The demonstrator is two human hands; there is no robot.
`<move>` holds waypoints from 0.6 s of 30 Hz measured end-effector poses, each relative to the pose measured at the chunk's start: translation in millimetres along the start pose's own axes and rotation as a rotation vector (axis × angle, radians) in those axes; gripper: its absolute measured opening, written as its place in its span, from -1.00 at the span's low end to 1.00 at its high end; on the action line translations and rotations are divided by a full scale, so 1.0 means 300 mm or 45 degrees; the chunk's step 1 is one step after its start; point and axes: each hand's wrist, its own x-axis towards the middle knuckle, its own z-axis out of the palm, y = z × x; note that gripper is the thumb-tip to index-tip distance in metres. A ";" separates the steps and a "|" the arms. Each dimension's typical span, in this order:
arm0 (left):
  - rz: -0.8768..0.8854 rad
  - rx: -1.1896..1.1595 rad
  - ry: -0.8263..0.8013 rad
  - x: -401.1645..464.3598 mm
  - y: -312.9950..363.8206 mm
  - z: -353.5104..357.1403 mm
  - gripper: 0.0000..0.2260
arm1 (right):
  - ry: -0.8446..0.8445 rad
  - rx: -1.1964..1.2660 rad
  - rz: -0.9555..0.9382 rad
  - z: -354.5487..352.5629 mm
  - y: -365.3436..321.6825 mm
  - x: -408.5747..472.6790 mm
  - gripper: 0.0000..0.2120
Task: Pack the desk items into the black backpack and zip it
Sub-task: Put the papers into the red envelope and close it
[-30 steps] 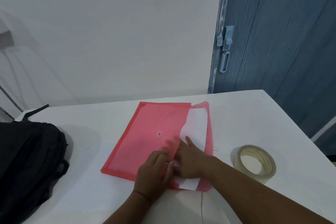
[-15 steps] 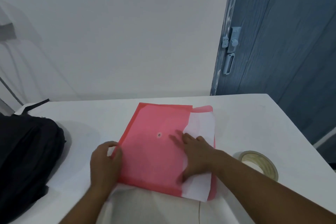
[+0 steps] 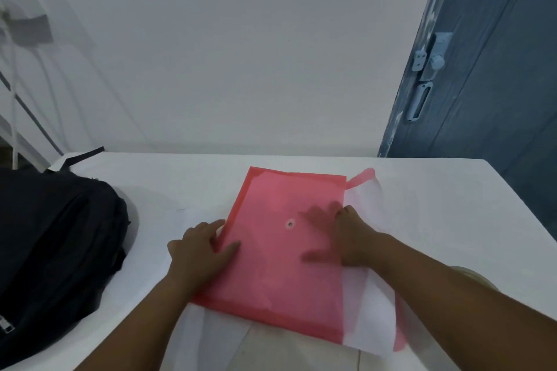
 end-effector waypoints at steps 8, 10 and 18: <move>0.329 -0.108 0.168 0.017 -0.099 0.061 -0.39 | -0.180 -0.419 -0.061 0.027 -0.002 0.156 0.25; 0.351 -0.132 0.188 0.022 -0.103 0.061 -0.39 | -0.161 -0.411 -0.083 0.057 0.006 0.201 0.38; 0.373 -0.129 0.223 0.021 -0.114 0.076 -0.40 | -0.003 -0.284 -0.189 0.102 -0.040 0.245 0.27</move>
